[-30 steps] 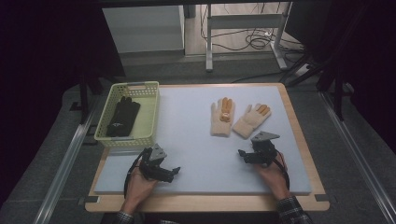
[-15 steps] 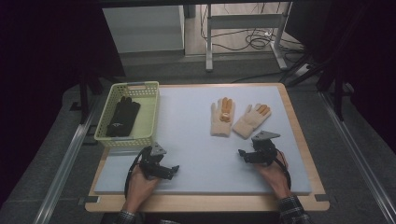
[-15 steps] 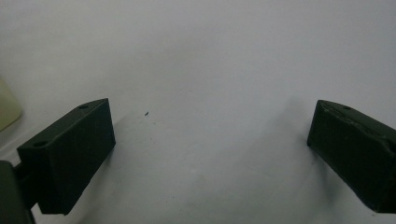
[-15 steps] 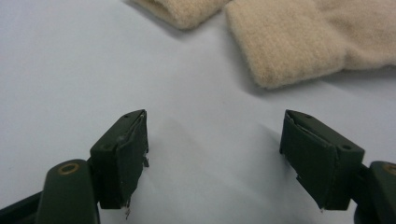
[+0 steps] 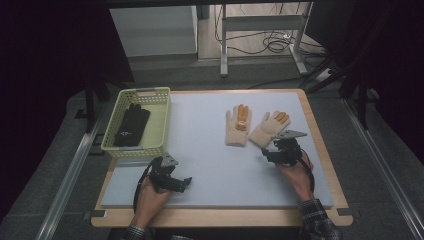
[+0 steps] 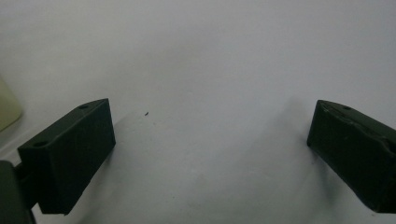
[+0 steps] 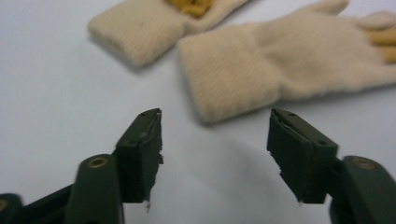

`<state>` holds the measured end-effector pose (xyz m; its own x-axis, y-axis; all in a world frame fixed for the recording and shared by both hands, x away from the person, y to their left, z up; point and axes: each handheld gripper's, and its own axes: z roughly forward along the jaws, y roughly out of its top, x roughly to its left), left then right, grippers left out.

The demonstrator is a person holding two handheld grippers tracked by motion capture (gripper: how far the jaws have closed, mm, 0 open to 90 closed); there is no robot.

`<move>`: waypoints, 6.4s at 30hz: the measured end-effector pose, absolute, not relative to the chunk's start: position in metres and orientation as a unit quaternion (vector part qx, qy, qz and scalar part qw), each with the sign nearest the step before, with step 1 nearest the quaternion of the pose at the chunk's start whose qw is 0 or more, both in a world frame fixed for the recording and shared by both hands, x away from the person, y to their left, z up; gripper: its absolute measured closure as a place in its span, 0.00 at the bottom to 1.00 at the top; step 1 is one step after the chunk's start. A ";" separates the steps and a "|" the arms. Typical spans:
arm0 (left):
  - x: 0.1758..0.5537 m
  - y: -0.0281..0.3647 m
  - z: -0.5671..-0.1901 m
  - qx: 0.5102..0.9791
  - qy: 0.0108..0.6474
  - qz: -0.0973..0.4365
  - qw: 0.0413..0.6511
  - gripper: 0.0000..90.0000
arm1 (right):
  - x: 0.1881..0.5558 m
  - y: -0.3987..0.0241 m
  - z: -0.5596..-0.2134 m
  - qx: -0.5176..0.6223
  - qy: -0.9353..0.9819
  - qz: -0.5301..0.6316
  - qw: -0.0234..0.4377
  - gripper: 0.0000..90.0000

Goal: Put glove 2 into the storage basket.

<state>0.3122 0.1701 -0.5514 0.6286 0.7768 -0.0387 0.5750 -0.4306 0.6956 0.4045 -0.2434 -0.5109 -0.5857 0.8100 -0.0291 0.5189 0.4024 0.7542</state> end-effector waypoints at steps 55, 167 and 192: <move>0.312 0.170 -0.551 0.834 0.404 0.146 0.346 0.01 | 0.427 -0.239 -0.464 0.381 0.810 0.382 0.230 0.94; 0.312 0.171 -0.551 0.836 0.402 0.146 0.345 0.01 | 0.506 -0.161 -0.495 0.361 0.831 0.385 0.177 0.67; 0.312 0.170 -0.552 0.833 0.404 0.147 0.347 0.01 | 0.399 -0.154 -0.432 0.311 0.837 0.435 0.114 0.66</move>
<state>0.3124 0.1703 -0.5515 0.6305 0.7754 -0.0351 0.5710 -0.4327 0.6977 0.3991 -0.1535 -0.4320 -0.7812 0.6192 0.0799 0.4211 0.4280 0.7997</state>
